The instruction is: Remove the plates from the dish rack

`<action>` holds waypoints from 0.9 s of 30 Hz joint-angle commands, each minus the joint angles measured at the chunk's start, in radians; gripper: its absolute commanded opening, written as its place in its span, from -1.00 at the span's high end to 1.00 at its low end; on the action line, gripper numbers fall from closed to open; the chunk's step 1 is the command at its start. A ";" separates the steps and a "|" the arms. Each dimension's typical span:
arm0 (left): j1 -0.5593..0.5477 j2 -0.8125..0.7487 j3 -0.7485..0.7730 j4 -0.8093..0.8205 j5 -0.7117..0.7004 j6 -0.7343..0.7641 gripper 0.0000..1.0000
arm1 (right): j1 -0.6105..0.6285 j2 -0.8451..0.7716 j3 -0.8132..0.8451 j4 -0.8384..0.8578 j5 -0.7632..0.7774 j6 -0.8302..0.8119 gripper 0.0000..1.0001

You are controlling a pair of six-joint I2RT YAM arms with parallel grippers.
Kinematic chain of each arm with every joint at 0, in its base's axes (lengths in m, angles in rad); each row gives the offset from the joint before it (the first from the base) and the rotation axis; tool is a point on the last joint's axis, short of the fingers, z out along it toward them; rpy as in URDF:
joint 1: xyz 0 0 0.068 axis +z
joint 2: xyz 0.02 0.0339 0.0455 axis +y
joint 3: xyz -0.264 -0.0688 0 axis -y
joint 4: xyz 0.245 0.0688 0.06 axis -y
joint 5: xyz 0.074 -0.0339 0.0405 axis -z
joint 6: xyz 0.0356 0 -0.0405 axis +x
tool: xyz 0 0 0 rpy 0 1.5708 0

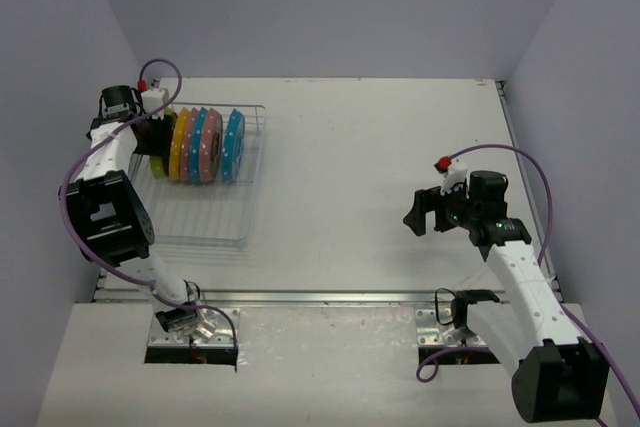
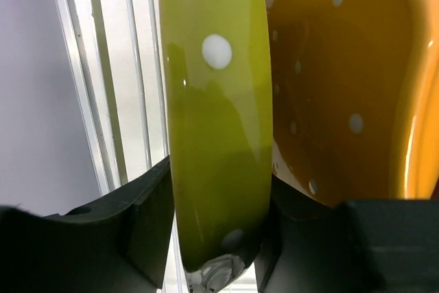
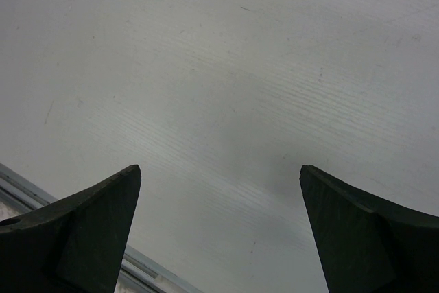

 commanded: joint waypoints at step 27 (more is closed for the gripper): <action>-0.018 -0.167 0.164 -0.042 0.039 -0.062 1.00 | -0.003 -0.075 0.013 0.020 -0.054 0.014 -0.98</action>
